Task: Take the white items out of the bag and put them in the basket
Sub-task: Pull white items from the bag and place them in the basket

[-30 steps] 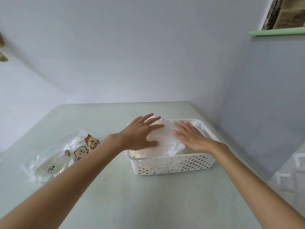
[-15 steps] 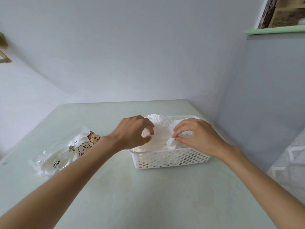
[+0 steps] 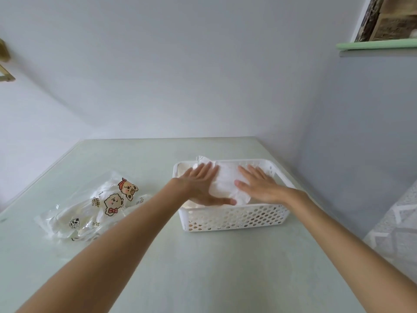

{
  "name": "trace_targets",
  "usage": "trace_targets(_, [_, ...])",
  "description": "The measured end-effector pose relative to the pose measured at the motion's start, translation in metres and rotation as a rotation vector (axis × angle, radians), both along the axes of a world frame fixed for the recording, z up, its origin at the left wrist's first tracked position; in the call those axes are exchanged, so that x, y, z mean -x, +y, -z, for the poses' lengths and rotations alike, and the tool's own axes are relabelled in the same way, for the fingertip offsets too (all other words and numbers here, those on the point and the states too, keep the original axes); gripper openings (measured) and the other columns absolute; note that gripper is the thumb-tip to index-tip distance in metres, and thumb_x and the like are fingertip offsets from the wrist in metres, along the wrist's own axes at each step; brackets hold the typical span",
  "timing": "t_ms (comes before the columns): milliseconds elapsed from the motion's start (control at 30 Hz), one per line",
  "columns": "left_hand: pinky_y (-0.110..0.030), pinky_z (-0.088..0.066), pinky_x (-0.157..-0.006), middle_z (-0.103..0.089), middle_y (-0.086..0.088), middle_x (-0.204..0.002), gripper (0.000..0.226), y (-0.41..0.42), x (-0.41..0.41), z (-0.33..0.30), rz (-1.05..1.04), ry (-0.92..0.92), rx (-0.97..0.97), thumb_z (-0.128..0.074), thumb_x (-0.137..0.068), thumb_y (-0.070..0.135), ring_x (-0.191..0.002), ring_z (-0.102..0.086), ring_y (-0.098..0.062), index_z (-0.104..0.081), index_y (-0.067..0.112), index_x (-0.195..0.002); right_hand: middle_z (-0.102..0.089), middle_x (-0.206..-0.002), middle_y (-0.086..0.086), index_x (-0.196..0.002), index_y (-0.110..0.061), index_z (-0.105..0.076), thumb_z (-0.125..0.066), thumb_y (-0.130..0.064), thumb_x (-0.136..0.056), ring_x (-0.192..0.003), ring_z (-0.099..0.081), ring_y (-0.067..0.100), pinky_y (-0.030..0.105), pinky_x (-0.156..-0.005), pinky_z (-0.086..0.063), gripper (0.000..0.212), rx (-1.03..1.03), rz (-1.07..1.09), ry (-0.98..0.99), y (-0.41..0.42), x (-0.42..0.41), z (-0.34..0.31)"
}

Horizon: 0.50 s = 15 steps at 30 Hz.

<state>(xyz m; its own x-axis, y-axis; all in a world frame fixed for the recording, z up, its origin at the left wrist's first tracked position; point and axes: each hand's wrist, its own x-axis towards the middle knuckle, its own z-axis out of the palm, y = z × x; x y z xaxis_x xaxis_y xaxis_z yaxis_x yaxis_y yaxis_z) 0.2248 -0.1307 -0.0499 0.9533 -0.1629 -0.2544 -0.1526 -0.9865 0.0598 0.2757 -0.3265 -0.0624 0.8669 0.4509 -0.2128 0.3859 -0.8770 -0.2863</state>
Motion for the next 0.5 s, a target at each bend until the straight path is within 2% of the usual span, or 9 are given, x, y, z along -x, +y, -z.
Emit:
trace_targets(33, [-0.043, 0.008, -0.120, 0.030, 0.002, -0.156, 0.116, 0.002, -0.004, 0.006, -0.010, 0.041, -0.025, -0.030, -0.069, 0.090, -0.144, 0.025, -0.017, 0.025, 0.025, -0.148, 0.022, -0.158, -0.007, -0.151, -0.034, 0.012, -0.015, -0.064, -0.095, -0.144, 0.022, 0.014, 0.045, -0.118, 0.009, 0.069, 0.085, 0.000, 0.067, -0.001, -0.003, 0.003])
trace_targets(100, [-0.042, 0.009, -0.120, 0.032, 0.002, -0.154, 0.114, 0.006, -0.007, 0.014, -0.034, 0.097, -0.049, -0.031, -0.072, 0.088, -0.144, 0.026, -0.016, 0.028, 0.025, -0.147, 0.027, -0.155, -0.009, -0.149, -0.033, 0.018, -0.011, -0.074, -0.088, -0.142, 0.026, 0.011, 0.044, -0.117, 0.012, 0.079, 0.173, -0.006, 0.133, -0.002, -0.008, 0.006])
trace_targets(233, [-0.040, 0.009, -0.119, 0.032, 0.000, -0.155, 0.106, 0.001, -0.011, 0.016, -0.041, 0.145, -0.140, -0.036, -0.082, 0.078, -0.145, 0.023, -0.015, 0.028, 0.022, -0.146, 0.026, -0.156, -0.007, -0.150, -0.029, 0.017, -0.014, -0.077, -0.085, -0.143, 0.024, 0.009, 0.042, -0.117, 0.012, 0.087, 0.279, 0.007, 0.155, -0.002, -0.012, 0.012])
trace_targets(300, [-0.044, 0.008, -0.119, 0.028, -0.001, -0.157, 0.110, -0.001, -0.011, 0.009, -0.054, 0.148, -0.142, -0.035, -0.078, 0.082, -0.146, 0.021, -0.017, 0.024, 0.022, -0.149, 0.024, -0.157, -0.004, -0.150, -0.028, 0.016, -0.015, -0.076, -0.086, -0.144, 0.023, 0.012, 0.042, -0.117, 0.011, 0.086, 0.271, 0.007, 0.116, 0.000, -0.011, 0.011])
trace_targets(400, [-0.048, 0.001, -0.120, 0.007, 0.000, -0.162, 0.118, -0.001, -0.004, -0.011, -0.067, 0.051, -0.043, -0.033, -0.067, 0.092, -0.149, 0.009, -0.020, -0.001, 0.019, -0.154, 0.013, -0.160, -0.002, -0.153, -0.029, 0.001, -0.021, -0.071, -0.089, -0.146, 0.017, 0.015, 0.043, -0.119, 0.007, 0.080, 0.138, 0.025, -0.031, -0.001, -0.006, -0.002])
trace_targets(433, [-0.046, -0.002, -0.120, -0.002, 0.000, -0.162, 0.114, -0.001, 0.002, -0.021, -0.061, -0.017, 0.008, -0.032, -0.068, 0.091, -0.149, 0.003, -0.020, -0.013, 0.018, -0.154, 0.007, -0.161, -0.003, -0.153, -0.029, -0.009, -0.026, -0.069, -0.090, -0.147, 0.013, 0.016, 0.043, -0.119, 0.005, 0.077, 0.086, 0.037, -0.102, -0.004, -0.004, -0.007])
trace_targets(500, [-0.040, -0.012, -0.118, -0.019, 0.002, -0.160, 0.092, 0.008, 0.022, -0.037, -0.065, -0.226, 0.148, -0.030, -0.078, 0.083, -0.148, -0.009, -0.016, -0.038, 0.023, -0.146, -0.008, -0.161, -0.002, -0.148, -0.030, -0.030, -0.043, -0.061, -0.090, -0.148, 0.004, 0.018, 0.042, -0.119, 0.000, 0.067, -0.050, 0.074, -0.287, -0.007, 0.002, -0.017])
